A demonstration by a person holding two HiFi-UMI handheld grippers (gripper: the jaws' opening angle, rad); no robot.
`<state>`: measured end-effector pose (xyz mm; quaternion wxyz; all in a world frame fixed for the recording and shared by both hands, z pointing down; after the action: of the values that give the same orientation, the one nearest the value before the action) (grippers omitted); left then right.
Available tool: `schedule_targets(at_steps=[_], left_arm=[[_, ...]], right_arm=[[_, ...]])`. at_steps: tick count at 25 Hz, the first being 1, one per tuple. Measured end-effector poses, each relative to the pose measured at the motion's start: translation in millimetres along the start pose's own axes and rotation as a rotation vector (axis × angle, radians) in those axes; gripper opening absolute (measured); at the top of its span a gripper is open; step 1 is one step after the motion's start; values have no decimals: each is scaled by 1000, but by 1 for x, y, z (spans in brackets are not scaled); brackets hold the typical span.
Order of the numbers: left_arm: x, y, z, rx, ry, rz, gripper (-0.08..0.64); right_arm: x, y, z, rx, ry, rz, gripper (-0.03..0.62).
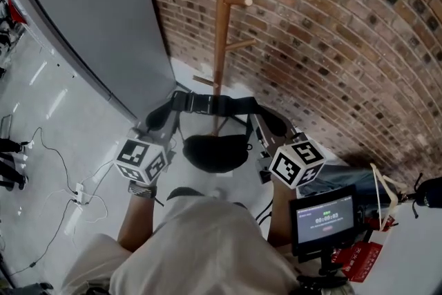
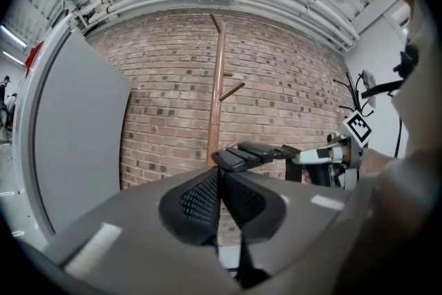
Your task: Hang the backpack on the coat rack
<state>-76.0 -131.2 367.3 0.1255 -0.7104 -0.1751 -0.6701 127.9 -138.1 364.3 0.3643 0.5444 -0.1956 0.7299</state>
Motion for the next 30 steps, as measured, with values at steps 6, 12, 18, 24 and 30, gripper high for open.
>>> schedule_targets(at_steps=[6,12,18,24,30], left_arm=[[7,20,-14,-22,-48,-11,5],[19,39,-30,8,-63,-56,5],[43,59,-41,91,-86,-127,5],[58,78,-47,161,-105,-173,5],[74,90,-50,213,-106,-223,5]], right_arm=[[1,23,19,-22,3,-37,6],[8,44,35,6,46,-54,6],[16,56,48,67,91,-59,6],[26,69,67,135,131,-68,7],[38,74,78,194,159,-82,6]])
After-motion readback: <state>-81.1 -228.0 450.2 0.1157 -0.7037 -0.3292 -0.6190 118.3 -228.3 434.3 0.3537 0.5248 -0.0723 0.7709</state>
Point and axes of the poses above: the fingertips, and each gripper's own axes: y forward along the fingers, z to its right, x out of its underside, the point moved 2 cm from there along -y, backward along the fingers, and after that the axes turned 4 degrees about -x, right-handed, at the moved point
